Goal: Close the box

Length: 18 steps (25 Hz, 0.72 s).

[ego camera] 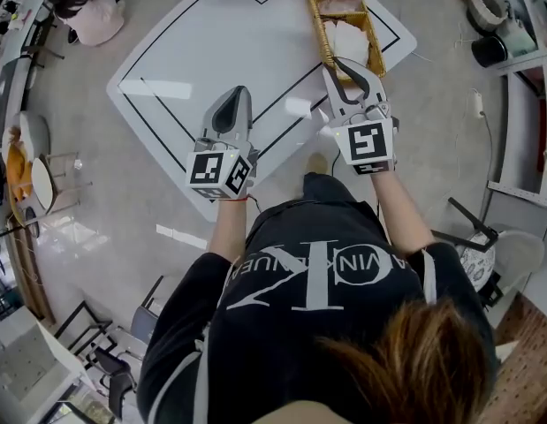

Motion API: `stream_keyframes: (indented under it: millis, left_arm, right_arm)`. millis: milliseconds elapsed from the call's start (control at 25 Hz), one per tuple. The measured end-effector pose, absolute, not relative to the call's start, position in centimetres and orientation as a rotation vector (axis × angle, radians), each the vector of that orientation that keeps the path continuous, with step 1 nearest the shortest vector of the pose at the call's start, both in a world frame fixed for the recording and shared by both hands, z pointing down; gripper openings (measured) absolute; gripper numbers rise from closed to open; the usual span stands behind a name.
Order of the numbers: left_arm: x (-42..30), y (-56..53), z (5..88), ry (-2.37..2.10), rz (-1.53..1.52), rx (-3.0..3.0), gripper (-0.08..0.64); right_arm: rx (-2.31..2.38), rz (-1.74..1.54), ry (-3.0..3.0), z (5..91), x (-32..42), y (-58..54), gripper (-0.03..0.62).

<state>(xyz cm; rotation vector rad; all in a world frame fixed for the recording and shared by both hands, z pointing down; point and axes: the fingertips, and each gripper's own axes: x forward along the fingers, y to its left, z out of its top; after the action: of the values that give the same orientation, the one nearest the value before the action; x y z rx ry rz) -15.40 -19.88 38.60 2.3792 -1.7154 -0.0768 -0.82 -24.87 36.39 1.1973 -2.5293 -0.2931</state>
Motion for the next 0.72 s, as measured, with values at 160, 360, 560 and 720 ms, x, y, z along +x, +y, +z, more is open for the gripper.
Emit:
stream_keyframes:
  millis: [160, 360, 560, 720]
  left_arm:
    - [-15.1, -19.8, 38.5, -1.706, -0.073, 2.386, 0.011]
    - [-14.6, -19.5, 38.4, -1.697, -0.069, 2.395, 0.011]
    - [-14.1, -20.0, 38.5, -1.682, -0.06, 2.402, 0.011]
    - [-13.5, -20.5, 38.4, -1.673, -0.054, 2.409, 0.011]
  right_arm:
    - [1.26, -0.218, -2.542, 36.0, 0.6, -25.2, 0.058]
    - [1.334, -0.137, -2.549, 35.8, 2.8, -25.6, 0.066]
    - [1.389, -0.013, -2.567, 36.2, 4.6, -26.3, 0.075]
    - [1.403, 0.091, -2.589, 36.8, 6.0, -26.7, 0.083]
